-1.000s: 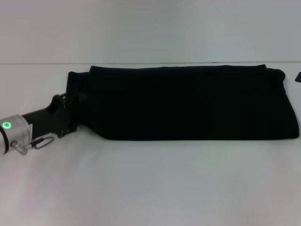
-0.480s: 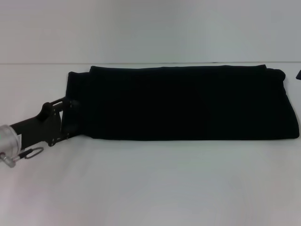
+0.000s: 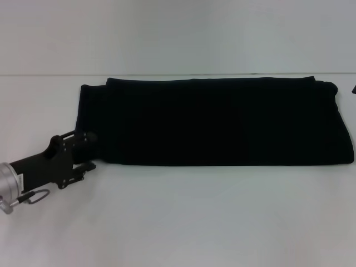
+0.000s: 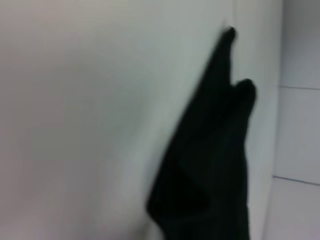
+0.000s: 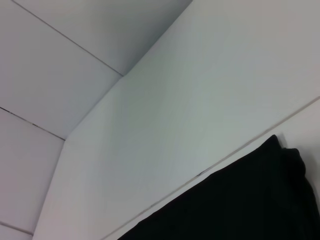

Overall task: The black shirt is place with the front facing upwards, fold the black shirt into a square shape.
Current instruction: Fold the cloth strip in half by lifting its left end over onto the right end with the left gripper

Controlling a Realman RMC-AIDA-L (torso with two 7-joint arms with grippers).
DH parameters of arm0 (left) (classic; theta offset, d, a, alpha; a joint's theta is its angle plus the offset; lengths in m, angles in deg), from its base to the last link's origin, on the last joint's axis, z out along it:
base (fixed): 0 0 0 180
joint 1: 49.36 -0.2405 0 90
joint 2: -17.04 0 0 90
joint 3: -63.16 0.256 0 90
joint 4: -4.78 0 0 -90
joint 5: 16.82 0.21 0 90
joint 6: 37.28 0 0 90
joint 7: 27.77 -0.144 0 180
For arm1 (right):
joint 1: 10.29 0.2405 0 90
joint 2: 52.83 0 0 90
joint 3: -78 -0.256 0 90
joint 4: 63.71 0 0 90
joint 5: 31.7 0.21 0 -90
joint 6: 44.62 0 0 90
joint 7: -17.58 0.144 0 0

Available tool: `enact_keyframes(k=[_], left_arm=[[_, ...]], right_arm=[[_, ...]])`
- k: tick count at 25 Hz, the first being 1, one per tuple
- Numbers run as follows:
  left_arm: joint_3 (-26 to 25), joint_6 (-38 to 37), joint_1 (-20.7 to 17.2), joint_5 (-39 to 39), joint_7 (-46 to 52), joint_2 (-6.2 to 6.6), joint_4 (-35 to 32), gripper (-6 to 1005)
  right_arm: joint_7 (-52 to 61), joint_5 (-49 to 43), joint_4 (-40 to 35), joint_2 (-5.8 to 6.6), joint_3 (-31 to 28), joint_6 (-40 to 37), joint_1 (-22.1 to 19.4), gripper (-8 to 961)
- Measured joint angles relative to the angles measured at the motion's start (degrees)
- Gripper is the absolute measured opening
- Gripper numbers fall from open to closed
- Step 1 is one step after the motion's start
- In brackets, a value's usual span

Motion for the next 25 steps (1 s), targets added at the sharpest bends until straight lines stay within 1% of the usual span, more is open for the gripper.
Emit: enact_keyframes(k=[4,6,7,15,17,18,22,25], left_arm=[[0.19,4.38,1.07,1.07,1.43,-0.07,1.14,748],[0.22,6.31,1.93,1.11,1.53,-0.06,1.76,748],[0.28,7.84,2.98,1.14,1.55,0.08,2.41,748],[0.33,12.40,5.31,1.03,1.51,0.50,4.62,748],[-0.18,12.52,6.03,0.28,-0.21,0.21,4.45,748],[-0.69,11.53,6.43,-0.88,-2.36,-0.02,4.06,748],[-1.22,6.97,6.44,-6.06,-10.38,-0.08,3.75,750],[-0.78,7.41,5.07,-5.94,-9.53,0.01,3.90,751]], right_arm=[[0.00,0.00,0.00,0.00,0.16,0.50,-0.02,703],[0.00,0.00,0.00,0.00,0.18,0.53,-0.02,703],[0.00,0.00,0.00,0.00,0.18,0.53,-0.05,703],[0.00,0.00,0.00,0.00,0.02,0.52,-0.28,704],[0.00,0.00,0.00,0.00,0.01,0.52,-0.34,704],[0.00,0.00,0.00,0.02,0.01,0.52,-0.35,704],[0.00,0.01,0.00,0.04,0.01,0.52,-0.30,704],[0.00,0.01,-0.01,0.06,-0.01,0.53,-0.30,704]])
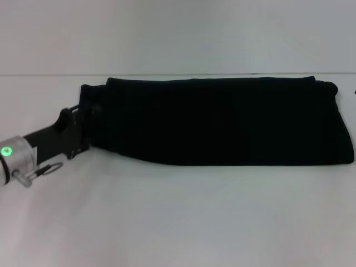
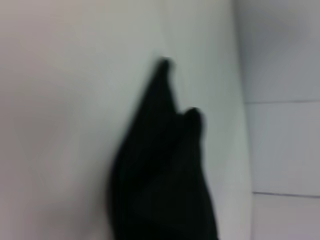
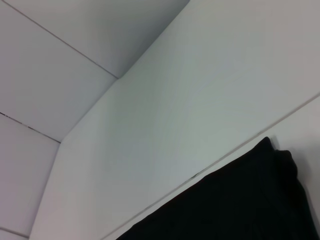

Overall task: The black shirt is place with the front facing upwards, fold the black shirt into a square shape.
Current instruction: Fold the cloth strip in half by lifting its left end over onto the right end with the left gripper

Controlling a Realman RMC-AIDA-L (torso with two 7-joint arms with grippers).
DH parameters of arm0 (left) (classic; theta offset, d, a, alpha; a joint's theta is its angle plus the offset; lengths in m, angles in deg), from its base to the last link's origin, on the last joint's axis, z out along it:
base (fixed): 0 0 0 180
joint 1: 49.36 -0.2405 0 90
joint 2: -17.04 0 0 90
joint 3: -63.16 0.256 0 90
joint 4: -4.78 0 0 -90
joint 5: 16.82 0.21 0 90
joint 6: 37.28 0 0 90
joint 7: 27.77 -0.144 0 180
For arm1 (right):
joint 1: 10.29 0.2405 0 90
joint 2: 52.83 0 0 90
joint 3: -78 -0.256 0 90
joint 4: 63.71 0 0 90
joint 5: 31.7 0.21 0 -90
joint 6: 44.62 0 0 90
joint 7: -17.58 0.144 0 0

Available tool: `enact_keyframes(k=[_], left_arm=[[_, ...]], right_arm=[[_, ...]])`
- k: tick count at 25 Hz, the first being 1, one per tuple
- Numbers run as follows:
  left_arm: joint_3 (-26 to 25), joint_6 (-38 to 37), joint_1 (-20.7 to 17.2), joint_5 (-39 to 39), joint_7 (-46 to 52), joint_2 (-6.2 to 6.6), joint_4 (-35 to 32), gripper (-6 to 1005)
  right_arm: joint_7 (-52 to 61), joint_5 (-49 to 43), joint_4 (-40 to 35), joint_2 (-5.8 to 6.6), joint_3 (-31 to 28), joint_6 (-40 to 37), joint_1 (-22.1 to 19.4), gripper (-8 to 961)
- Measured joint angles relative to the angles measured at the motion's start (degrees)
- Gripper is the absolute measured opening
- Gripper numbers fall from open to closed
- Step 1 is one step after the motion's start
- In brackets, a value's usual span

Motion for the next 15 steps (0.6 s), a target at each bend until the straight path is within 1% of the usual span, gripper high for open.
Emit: enact_keyframes(k=[4,7,11,15], left_arm=[[0.24,0.47,-2.33,1.22,2.59,-0.16,-0.02,751],[0.25,0.25,-3.00,2.55,4.28,-0.16,-0.18,751],[0.37,1.88,-1.98,3.58,5.33,-0.03,0.22,751],[1.99,4.51,-0.50,4.30,7.68,0.35,1.22,750]], right_arm=[[0.01,0.01,0.00,0.02,-0.07,0.29,-0.07,704],[0.04,0.07,0.00,0.07,-0.07,0.40,-0.06,703],[0.03,0.01,0.00,0.12,-0.07,0.58,0.28,703],[0.06,-0.01,0.00,0.12,-0.06,0.58,0.36,703]])
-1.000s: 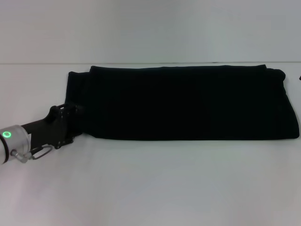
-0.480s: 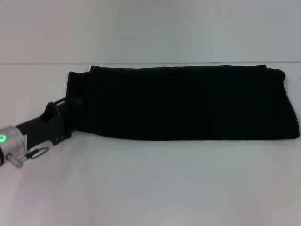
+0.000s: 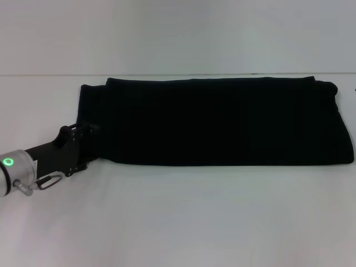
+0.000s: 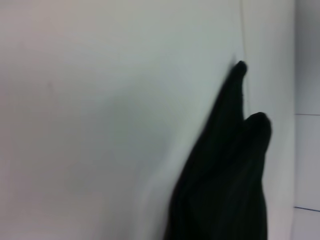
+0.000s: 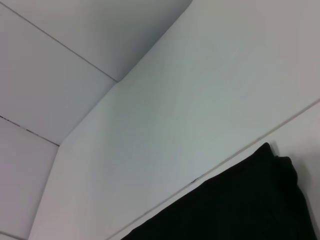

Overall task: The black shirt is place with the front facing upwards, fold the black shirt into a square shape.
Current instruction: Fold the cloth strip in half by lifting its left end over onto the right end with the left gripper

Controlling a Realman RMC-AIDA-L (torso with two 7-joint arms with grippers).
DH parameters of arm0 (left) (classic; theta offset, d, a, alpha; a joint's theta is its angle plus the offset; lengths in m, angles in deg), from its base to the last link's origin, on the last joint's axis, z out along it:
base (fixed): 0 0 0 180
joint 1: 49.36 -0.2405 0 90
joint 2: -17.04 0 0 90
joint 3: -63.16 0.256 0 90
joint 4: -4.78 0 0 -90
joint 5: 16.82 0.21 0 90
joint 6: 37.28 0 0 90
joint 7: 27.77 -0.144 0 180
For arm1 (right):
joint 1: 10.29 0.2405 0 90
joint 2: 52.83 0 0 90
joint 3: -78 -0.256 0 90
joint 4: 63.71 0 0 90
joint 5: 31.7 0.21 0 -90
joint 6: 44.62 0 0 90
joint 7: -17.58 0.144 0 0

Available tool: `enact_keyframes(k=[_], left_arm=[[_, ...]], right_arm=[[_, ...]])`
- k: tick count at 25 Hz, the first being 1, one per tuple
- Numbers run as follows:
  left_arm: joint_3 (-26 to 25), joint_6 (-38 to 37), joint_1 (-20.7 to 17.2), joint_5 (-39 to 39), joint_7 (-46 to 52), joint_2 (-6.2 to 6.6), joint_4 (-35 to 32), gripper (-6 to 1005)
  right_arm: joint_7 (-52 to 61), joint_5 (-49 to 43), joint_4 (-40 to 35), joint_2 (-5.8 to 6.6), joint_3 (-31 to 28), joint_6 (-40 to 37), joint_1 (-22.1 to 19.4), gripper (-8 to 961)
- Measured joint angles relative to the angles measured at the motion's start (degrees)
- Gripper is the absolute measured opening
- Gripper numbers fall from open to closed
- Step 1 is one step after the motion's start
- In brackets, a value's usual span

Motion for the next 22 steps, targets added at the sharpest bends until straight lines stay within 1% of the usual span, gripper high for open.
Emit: enact_keyframes(k=[4,6,8,10,12,13,19,22], left_arm=[[0.71,2.07,1.04,0.28,0.94,0.03,0.42,750],[0.70,2.34,1.51,-0.27,-0.17,-0.23,0.39,750],[0.02,0.85,1.86,-2.24,-3.24,-0.56,-0.04,750],[-0.74,-2.48,1.87,-5.53,-7.86,-0.66,-0.23,750],[-1.12,-5.47,1.40,-7.82,-11.24,-0.65,-0.24,750],[-0.93,-5.65,0.90,-8.05,-11.32,-0.60,-0.19,750],[-0.36,-3.97,-2.18,-4.58,-7.23,-0.75,0.13,750],[-0.39,-3.58,-2.75,-3.30,-6.04,-0.97,0.03,750]], right_arm=[[0.07,0.00,0.00,-0.03,0.00,-0.22,-0.16,703],[0.11,0.05,0.00,-0.07,0.00,-0.28,-0.26,703],[0.12,0.09,0.00,-0.10,0.00,-0.33,-0.30,703],[0.11,0.10,0.00,-0.14,0.00,-0.38,-0.38,704],[0.11,0.11,0.00,-0.20,0.00,-0.36,-0.48,704],[0.08,0.11,0.00,-0.26,0.00,-0.38,-0.51,704],[-0.03,0.03,0.00,-0.35,-0.01,-0.12,-0.72,703],[-0.04,0.01,0.00,-0.29,0.00,-0.13,-0.79,703]])
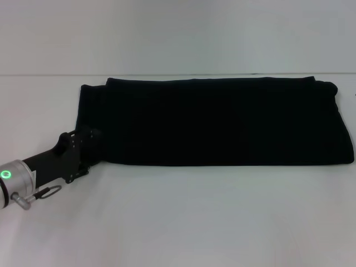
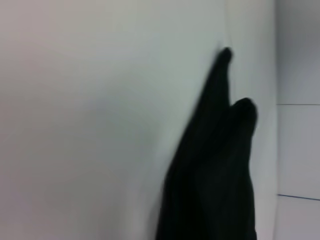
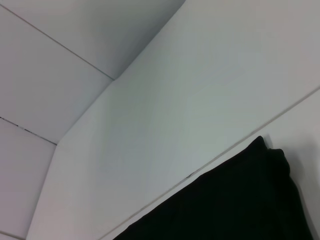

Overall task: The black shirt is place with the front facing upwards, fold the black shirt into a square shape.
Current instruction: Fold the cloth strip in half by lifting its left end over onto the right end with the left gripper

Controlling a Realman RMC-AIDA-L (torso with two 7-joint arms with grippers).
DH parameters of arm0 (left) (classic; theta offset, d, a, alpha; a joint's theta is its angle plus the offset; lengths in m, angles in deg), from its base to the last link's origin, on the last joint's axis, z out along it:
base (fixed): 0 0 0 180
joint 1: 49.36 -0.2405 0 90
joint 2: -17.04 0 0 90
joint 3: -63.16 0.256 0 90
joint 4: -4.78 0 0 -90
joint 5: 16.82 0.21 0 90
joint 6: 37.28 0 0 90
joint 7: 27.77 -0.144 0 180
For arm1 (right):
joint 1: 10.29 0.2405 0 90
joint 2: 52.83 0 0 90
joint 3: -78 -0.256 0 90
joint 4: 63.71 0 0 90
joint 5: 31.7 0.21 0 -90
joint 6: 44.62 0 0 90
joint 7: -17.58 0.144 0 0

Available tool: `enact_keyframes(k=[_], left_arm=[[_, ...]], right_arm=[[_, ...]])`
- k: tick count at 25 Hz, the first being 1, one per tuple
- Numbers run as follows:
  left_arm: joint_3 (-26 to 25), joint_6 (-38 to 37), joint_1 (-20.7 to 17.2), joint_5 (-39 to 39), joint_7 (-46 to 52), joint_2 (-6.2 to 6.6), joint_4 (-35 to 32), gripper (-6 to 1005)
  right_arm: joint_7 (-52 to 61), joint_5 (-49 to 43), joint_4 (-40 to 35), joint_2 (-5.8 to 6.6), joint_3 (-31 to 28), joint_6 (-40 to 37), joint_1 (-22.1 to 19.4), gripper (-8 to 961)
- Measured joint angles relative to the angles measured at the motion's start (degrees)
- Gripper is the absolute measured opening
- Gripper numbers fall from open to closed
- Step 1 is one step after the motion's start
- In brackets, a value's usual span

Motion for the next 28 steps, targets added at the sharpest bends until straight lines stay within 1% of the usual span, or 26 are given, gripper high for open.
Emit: enact_keyframes(k=[2,6,15,20,24,28], left_arm=[[0.42,0.78,0.36,0.31,0.29,0.00,0.18,750],[0.95,3.16,2.23,1.34,1.04,0.12,0.53,749],[0.95,9.98,5.76,1.20,1.75,0.46,3.93,749],[2.34,9.20,6.57,1.39,1.34,0.44,3.37,749],[3.34,6.62,6.10,1.13,-0.04,-0.10,0.88,750],[3.29,5.71,5.54,0.96,-1.06,-0.52,-0.16,587]], right_arm=[[-0.01,-0.01,0.00,0.00,0.00,0.00,0.00,703],[-0.02,-0.01,0.00,-0.08,0.04,-0.10,0.05,704],[-0.02,-0.01,0.00,-0.24,0.15,-0.46,-0.01,703],[-0.02,0.00,0.00,-0.25,0.20,-0.80,-0.12,704],[-0.02,0.22,0.00,-0.25,0.10,-1.13,-0.38,703],[-0.02,0.30,0.00,-0.25,0.04,-1.16,-0.50,703]])
